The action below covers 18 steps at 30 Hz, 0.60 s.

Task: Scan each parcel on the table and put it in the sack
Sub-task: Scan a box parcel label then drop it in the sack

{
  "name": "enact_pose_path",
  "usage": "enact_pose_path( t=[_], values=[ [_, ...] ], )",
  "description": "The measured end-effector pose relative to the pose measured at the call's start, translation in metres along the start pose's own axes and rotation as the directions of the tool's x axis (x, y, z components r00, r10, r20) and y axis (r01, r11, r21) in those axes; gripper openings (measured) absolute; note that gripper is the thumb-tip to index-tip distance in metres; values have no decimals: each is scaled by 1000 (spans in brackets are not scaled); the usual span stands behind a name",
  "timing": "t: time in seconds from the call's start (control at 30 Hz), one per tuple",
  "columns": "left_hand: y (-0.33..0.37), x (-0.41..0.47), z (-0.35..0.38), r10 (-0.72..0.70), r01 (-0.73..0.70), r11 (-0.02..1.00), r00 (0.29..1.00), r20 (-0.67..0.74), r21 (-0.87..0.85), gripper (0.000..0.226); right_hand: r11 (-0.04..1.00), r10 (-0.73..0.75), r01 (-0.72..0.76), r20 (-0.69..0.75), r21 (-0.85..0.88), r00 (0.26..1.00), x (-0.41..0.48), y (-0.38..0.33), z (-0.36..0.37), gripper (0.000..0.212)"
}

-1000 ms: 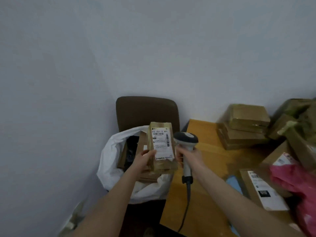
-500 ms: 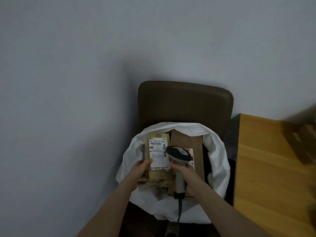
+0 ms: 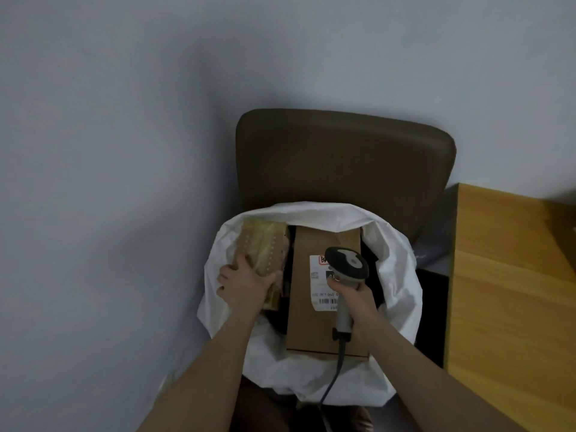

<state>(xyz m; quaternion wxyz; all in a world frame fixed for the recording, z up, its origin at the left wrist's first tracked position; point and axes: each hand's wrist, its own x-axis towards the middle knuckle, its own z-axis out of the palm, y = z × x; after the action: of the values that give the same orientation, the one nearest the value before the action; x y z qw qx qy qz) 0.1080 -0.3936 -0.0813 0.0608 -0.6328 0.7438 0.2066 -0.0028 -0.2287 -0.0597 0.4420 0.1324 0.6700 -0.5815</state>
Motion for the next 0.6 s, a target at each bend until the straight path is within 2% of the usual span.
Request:
enact_pose_path(
  t=[0.17,0.3,0.43,0.53,0.6],
  values=[
    [12,8,35,108,-114,988,993,56,106,71,999,21,-21,2,24,1000,24,9,-1,19],
    [8,35,35,125,-145,967,986,106,210,63,999,24,-25,28,20,999,34,15,2,19],
    [14,29,28,132,-158,969,981,144,192,66,999,46,-47,34,22,998,24,8,-2,17],
    [26,9,13,255,-272,940,961,107,205,64,995,73,-75,32,68,997,2,-4,-8,20],
    [42,-8,1,393,-408,887,913,113,214,57,991,88,-88,7,100,996,-18,-13,-13,17]
  ],
)
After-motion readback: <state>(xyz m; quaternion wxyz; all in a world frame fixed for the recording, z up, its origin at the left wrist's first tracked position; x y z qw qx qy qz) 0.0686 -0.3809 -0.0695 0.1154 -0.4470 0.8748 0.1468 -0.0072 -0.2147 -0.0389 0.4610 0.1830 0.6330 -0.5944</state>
